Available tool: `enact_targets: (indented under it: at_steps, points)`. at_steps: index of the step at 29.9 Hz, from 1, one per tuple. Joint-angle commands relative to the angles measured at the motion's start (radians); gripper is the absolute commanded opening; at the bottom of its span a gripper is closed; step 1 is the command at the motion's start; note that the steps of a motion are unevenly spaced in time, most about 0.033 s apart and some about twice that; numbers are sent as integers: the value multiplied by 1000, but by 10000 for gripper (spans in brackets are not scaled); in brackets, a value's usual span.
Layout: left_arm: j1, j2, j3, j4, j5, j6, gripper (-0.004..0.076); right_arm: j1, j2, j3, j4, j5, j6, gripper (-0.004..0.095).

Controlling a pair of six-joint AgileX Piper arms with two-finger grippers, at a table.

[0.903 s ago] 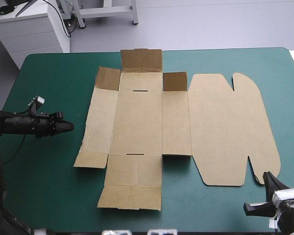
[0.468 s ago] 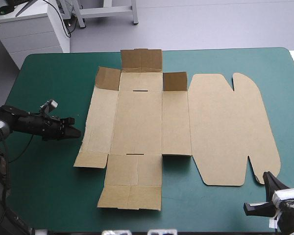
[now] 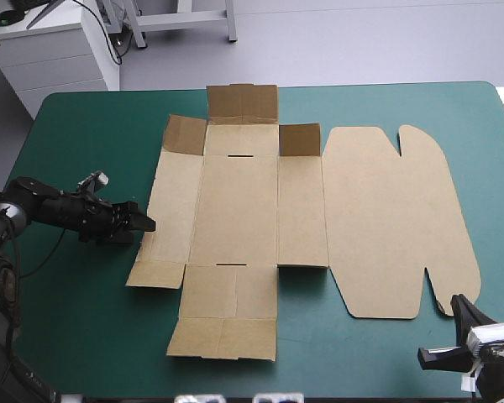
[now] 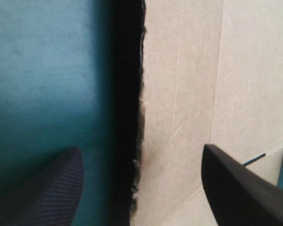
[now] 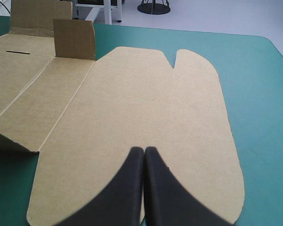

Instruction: Fold the box

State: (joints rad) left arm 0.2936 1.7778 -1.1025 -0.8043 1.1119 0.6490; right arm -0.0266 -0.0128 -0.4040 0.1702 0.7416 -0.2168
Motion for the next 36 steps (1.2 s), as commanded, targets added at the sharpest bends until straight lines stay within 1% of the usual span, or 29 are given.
enact_targets:
  at_steps: [1,5,15,21,22,23,24,26,28,29,34,36]
  points:
    - [-12,-32,-22,-27,-11,-42,550,1,0,-30,4,-75,-1,-19]
    - [-48,-28,-22,-20,-13,-42,550,1,0,-30,4,-75,-1,-19]
    - [-198,-28,-22,-20,-25,-42,549,1,0,-30,4,-75,-1,-19]
    - [-217,-28,-22,-20,-25,-42,544,1,0,-30,4,-75,-1,-19]
    - [-217,-28,-22,-20,-12,-47,526,1,0,-30,4,-75,-1,-19]
    - [-217,-28,-22,-20,1,-52,484,1,0,-30,4,-75,-1,-19]
    - [-217,-28,-22,-20,15,-54,412,1,0,-30,4,-75,-1,-19]
    - [-217,-28,-22,-15,30,-54,225,1,0,-30,4,-75,-1,-19]
    - [-215,-28,-22,14,32,-39,-10,1,0,-30,4,-75,-1,-19]
    - [-215,-28,-22,28,32,-22,2,1,0,-30,4,-75,-1,-19]
    - [-215,-28,-37,24,59,-22,-8,1,0,-30,4,-76,-1,-19]
    - [-215,-28,-57,24,91,-22,-8,1,0,-30,4,-76,-1,-19]
